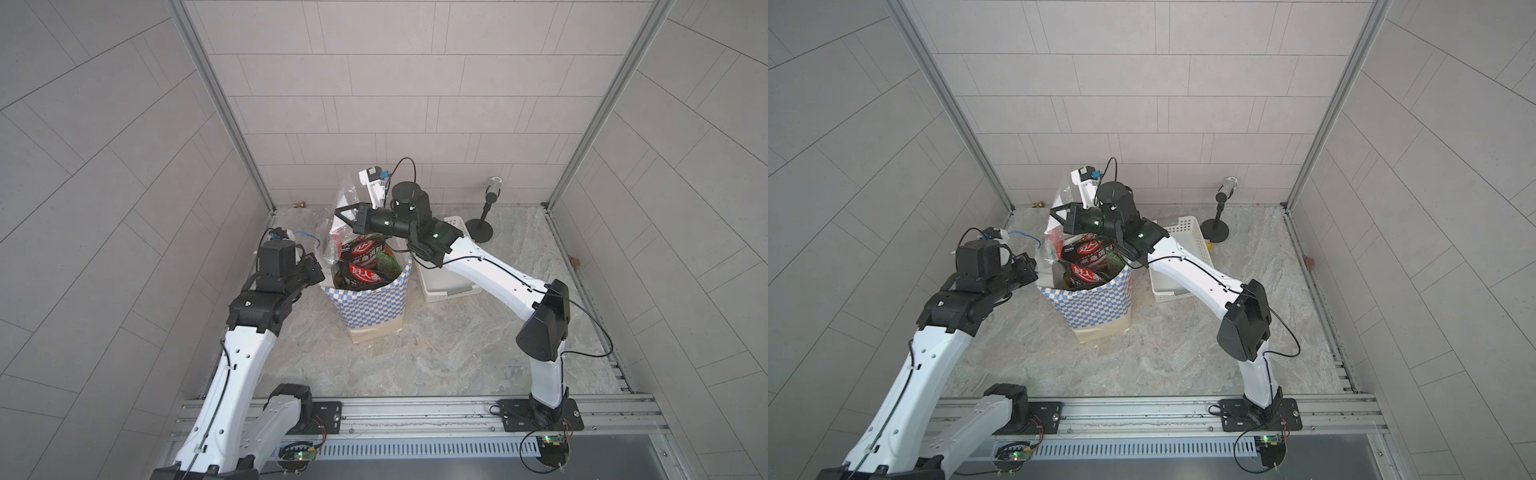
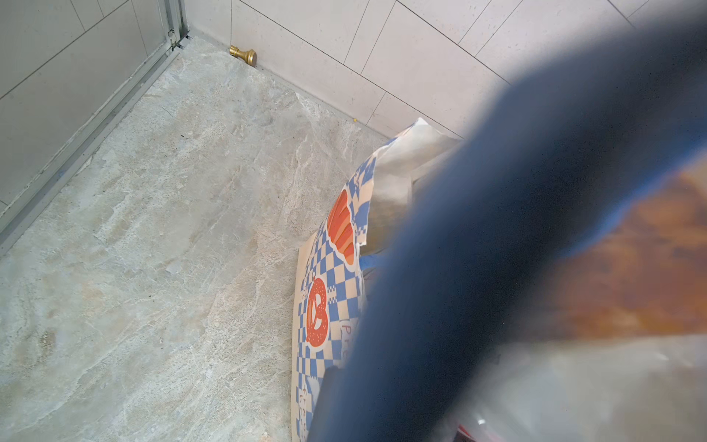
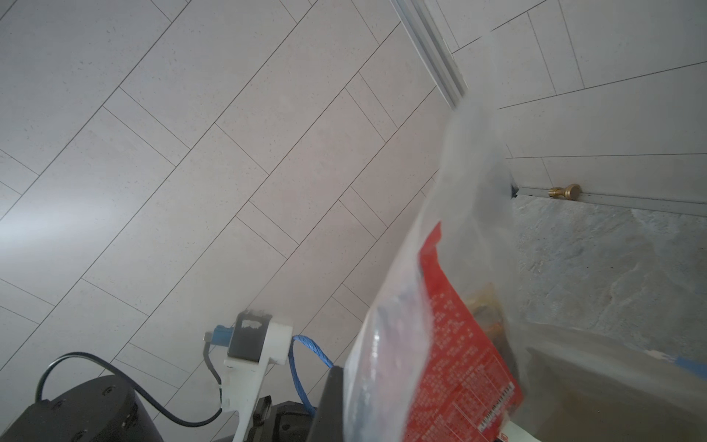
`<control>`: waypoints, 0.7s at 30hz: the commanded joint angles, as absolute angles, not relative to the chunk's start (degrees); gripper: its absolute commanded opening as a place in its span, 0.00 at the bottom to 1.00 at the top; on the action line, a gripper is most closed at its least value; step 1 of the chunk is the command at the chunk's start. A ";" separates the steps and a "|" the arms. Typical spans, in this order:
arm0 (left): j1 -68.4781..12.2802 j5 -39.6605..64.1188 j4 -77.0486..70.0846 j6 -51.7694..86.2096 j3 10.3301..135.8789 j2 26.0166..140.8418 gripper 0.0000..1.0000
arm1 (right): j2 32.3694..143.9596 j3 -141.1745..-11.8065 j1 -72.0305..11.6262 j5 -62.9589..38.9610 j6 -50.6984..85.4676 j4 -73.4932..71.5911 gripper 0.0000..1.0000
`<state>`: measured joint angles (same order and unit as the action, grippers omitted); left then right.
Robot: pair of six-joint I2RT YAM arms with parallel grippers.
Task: Place the condiment packets inside the bag
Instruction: Place the condiment packet in the paper bag.
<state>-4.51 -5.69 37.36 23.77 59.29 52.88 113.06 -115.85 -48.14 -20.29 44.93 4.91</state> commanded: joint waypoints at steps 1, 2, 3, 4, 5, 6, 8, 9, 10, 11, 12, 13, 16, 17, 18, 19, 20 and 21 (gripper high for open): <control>-4.22 -4.87 37.43 23.65 58.36 52.20 0.00 | 114.39 -119.81 -48.10 -16.93 47.19 -1.62 0.00; -4.22 -4.73 37.44 23.72 58.33 52.16 0.00 | 115.32 -120.66 -48.08 -15.60 47.33 -1.18 0.00; -4.22 -4.59 37.44 23.77 58.29 52.14 0.00 | 116.33 -121.49 -48.08 -14.21 47.33 -0.72 0.00; -4.22 -4.51 37.44 23.82 58.32 52.17 0.00 | 117.11 -122.41 -48.08 -12.73 47.43 0.05 0.00; -4.22 -4.49 37.43 23.75 58.28 52.15 0.00 | 117.80 -123.28 -48.09 -11.00 47.63 1.26 0.00; -4.20 -4.46 37.48 23.73 58.29 52.07 0.00 | 118.38 -123.95 -48.13 -9.33 47.92 2.33 0.00; -4.22 -4.48 37.59 23.77 58.25 52.12 0.00 | 118.77 -124.04 -48.32 -5.62 48.29 3.01 0.00; -4.22 -4.48 37.57 23.74 58.21 52.06 0.00 | 118.82 -123.75 -48.45 -3.62 48.48 3.10 0.00; -4.22 -4.38 37.46 23.73 58.12 52.18 0.00 | 118.95 -123.51 -48.65 -1.94 48.60 2.74 0.00; -4.22 -4.20 37.32 23.74 58.14 52.14 0.00 | 119.00 -123.23 -48.84 -0.60 48.76 2.14 0.00; -4.22 -4.12 37.15 23.75 58.05 52.20 0.00 | 119.12 -123.08 -49.06 0.86 48.70 1.65 0.00; -4.22 -3.91 37.05 23.83 58.01 52.24 0.00 | 119.36 -123.05 -49.24 2.32 48.56 1.28 0.00; -4.22 -3.70 37.04 23.82 57.93 52.16 0.00 | 119.61 -123.12 -49.56 6.34 48.36 1.08 0.00; -4.22 -3.76 37.01 23.82 57.85 52.18 0.00 | 119.54 -123.09 -49.72 8.24 47.87 1.31 0.00; -4.22 -3.77 37.12 23.82 57.85 52.16 0.00 | 119.41 -123.01 -49.80 10.28 47.07 1.92 0.00; -4.17 -3.78 37.12 23.77 57.78 52.12 0.00 | 119.18 -122.73 -50.05 12.69 45.98 2.42 0.00; -4.21 -3.78 37.12 23.76 57.72 52.05 0.00 | 118.72 -121.95 -50.47 15.11 44.51 2.46 0.00; -4.22 -3.78 37.17 23.73 57.62 52.03 0.00 | 118.11 -120.58 -51.02 17.67 42.88 1.81 0.00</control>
